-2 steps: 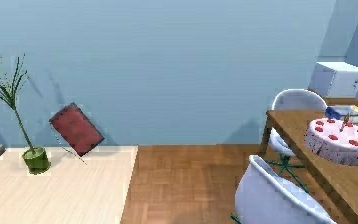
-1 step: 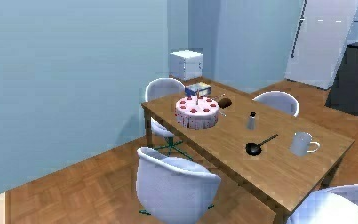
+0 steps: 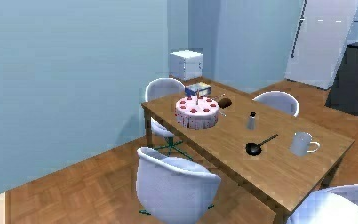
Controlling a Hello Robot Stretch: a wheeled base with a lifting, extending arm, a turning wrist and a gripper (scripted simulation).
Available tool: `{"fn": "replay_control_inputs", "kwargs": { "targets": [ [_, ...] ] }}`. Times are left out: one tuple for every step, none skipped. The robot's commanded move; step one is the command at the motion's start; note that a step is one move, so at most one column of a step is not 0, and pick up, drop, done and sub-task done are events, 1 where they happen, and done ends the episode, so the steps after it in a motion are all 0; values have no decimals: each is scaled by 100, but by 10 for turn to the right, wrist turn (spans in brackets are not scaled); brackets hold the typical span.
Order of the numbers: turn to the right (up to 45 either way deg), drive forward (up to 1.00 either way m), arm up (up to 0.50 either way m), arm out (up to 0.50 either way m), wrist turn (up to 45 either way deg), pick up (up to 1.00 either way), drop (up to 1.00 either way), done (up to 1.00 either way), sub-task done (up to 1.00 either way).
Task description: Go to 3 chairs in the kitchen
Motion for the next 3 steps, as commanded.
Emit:
{"fn": "replay_control_inputs", "kwargs": {
  "targets": [
    [-450, 0, 0, 0, 0, 0, 0, 0, 0],
    [-120, 0, 0, 0, 0, 0, 0, 0, 0],
    [0, 55, 0, 0, 0, 0, 0, 0, 0]
  ]
}}
